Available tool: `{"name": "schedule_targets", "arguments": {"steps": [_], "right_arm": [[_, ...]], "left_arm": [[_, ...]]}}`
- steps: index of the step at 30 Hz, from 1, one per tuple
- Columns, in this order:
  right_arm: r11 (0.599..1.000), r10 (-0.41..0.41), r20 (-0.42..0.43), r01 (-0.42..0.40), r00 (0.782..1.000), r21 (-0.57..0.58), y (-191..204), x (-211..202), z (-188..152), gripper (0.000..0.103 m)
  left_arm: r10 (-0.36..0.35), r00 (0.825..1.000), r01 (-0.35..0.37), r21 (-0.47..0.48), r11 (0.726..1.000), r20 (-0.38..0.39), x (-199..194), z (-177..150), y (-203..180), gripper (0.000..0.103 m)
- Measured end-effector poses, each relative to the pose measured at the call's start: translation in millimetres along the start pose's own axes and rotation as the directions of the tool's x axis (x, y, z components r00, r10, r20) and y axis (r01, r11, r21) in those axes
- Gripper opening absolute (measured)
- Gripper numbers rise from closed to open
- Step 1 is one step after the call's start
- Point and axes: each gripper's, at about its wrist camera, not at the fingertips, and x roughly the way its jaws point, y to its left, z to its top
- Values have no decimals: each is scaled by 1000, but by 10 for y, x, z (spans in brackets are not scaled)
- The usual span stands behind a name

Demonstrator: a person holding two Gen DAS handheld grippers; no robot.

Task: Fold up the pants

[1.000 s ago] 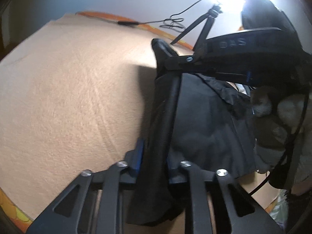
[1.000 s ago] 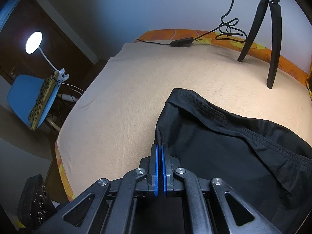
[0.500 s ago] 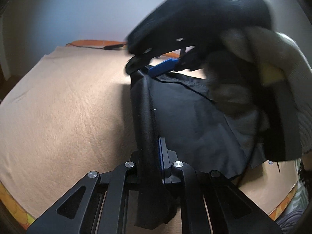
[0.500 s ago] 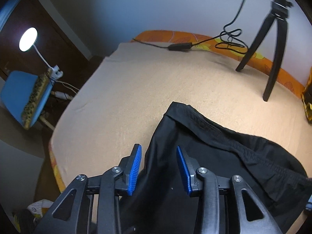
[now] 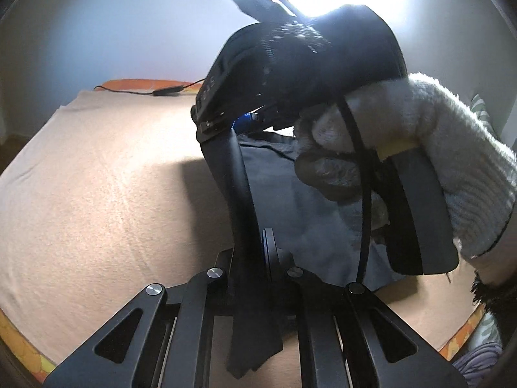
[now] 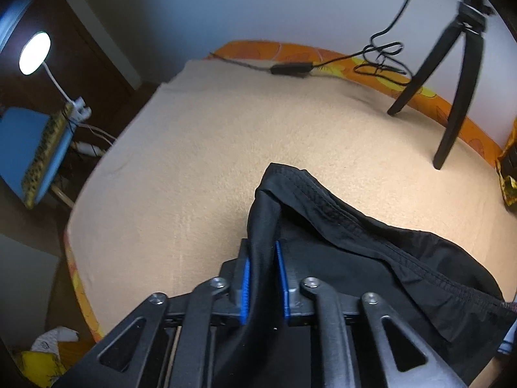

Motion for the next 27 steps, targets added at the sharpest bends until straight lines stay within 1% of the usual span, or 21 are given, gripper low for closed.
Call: {"name": "schedule_targets", "arguments": {"steps": [5,9,17,20,27], "right_arm": [[997,57,76,-60,995,40,-156,-250,-98,6],[993,90,117,-98,989,66,-282,-392,-159,5],[990,103,161,-117,982,82,-382,-536,-224,4],[989,103,173,-119,979,85,-419,-579,-251,3],[985,104,219,-131,970,114,-608,-789,-358,3]], "left_arm": [[-6,1000,6,37,999,12,-33,6,-167,7],[-6,1000,5,61,998,16,-32,40,-265,7],[-16,1000,14,82,996,21,18,117,-280,7],[-25,999,23,87,996,24,16,126,-263,7],[-58,998,54,115,992,32,47,113,-353,7]]}}
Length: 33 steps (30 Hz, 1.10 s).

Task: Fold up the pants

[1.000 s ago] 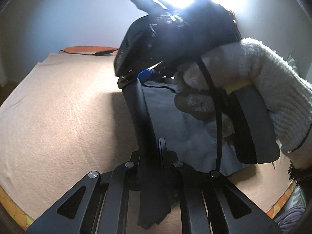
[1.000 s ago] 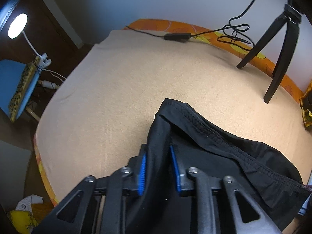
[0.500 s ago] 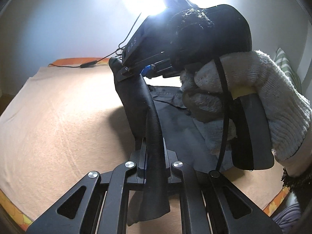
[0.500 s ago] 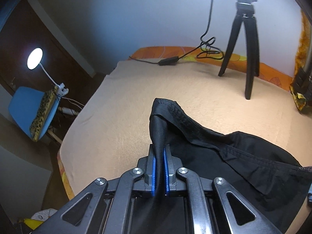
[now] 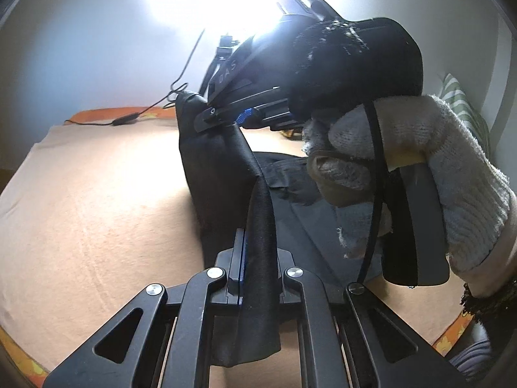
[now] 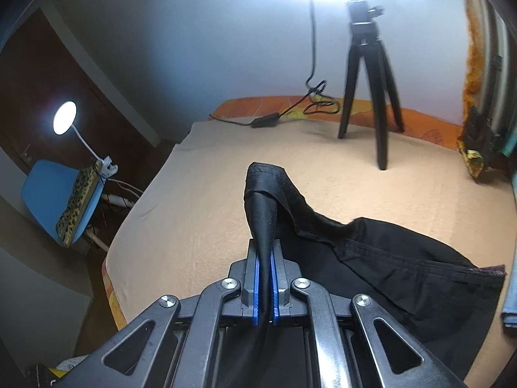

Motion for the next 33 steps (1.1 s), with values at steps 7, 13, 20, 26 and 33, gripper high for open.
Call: {"name": "schedule_targets", "arguments": {"steps": [7,13,20,26,33], "right_arm": [[998,-11,50,8,999,62,-340,-271,-85,3],[993,-21,79,11,997,118,-648,-440,-184,2],[981,-16,118,-7,993,192,-987,-598,-348,2],[971,-25,132,-7,991,239,-1227,-656,-460,2],[973,-55,116,28,992,228,-1342,-698,-525,2]], "left_arm": [[-42,999,43,23,999,-11,129,10,-170,7],[-74,997,75,34,997,-26,283,16,-258,7],[-107,993,109,38,993,-45,486,43,-371,7],[-134,989,136,35,990,-66,631,66,-416,7],[-183,975,192,67,979,-128,614,102,-405,39]]}}
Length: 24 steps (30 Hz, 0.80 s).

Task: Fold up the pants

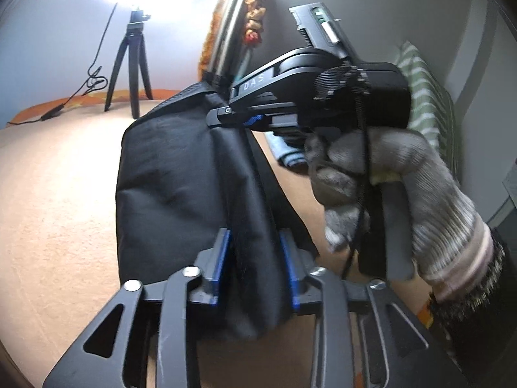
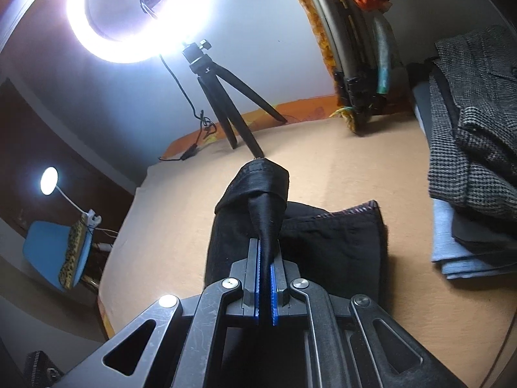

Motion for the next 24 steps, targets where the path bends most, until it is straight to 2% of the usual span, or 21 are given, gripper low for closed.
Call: {"name": "schedule_targets", "arguments": {"steps": [2,5,8,10,15,19,22,24], "right_arm": [[1000,-5,-2,5,1000,1,-37,-10,-3,2],[1000,-16,-1,16,1000,-3,-104,-40,-11,2],[1000,-26,-3,26,1000,-3,-179,-65,-19,2],[999,-35,-2,35,999,-2,-238,-91,-21,2],[998,-58,13,58,998,-30,-300,-116,28,2],[997,-67,11,67,998,-44,-365,-51,80,2],[995,-74,2,74,997,-63,-410,17,88,2],[993,-86,-4,85,996,-77,-426,57,75,3]], "left_arm": [[-10,1000,10,8,1000,-1,-103,-45,-24,47],[-18,1000,17,19,1000,22,-307,-98,-57,48],[27,997,-30,49,998,67,-437,-148,-27,48],[47,996,-50,34,998,82,-443,-137,79,48],[32,997,-29,-36,999,67,-404,-152,207,48],[-1,997,3,-21,1000,75,-404,-157,144,48],[28,996,-30,24,999,84,-400,-155,74,48],[40,996,-41,10,999,84,-352,-130,104,48]]}}
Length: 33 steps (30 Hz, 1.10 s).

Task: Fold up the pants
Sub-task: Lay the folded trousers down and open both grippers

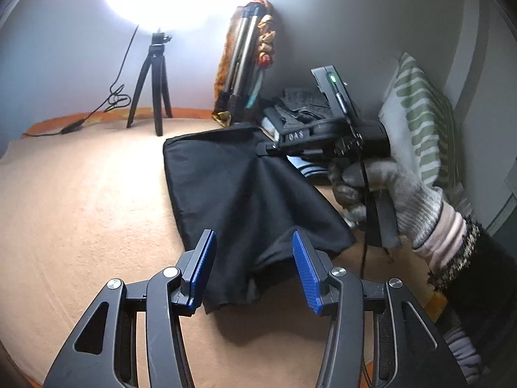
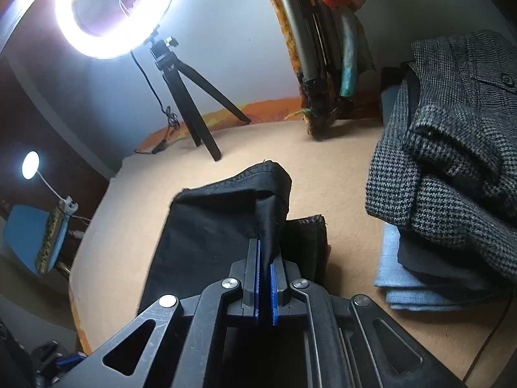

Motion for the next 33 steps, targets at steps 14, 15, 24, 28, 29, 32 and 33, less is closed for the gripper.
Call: {"name": "schedule_targets", "arguments": {"steps": [14,15,24,28,29,32,33], "right_arm": [[988,-125,33,127,992,-89,-68,-159,-67,22],[987,-128,34,131,991,-90,-87,-190,-77,22],[964,-236,62,242,970,-111,16,-531,-230,35],[927,-337,112,351,935,-135,225,-795,-380,50],[916,-359,121,374,925,-146,295,-855,-438,57],[900,-385,147,406,911,-161,438,-993,-568,61],[895,-391,152,414,908,-166,480,-1031,-600,64]], "left_arm": [[56,990,-35,162,986,-129,590,-268,-354,48],[55,990,-34,158,987,-133,597,-278,-355,48],[27,990,-11,109,994,-141,538,-246,-297,48],[28,994,-17,100,995,-103,394,-152,-261,48],[33,995,-24,98,995,-91,373,-124,-234,48],[49,997,-44,69,997,-67,343,-30,-89,48],[56,996,-52,55,997,-64,352,-7,-21,51]]}}
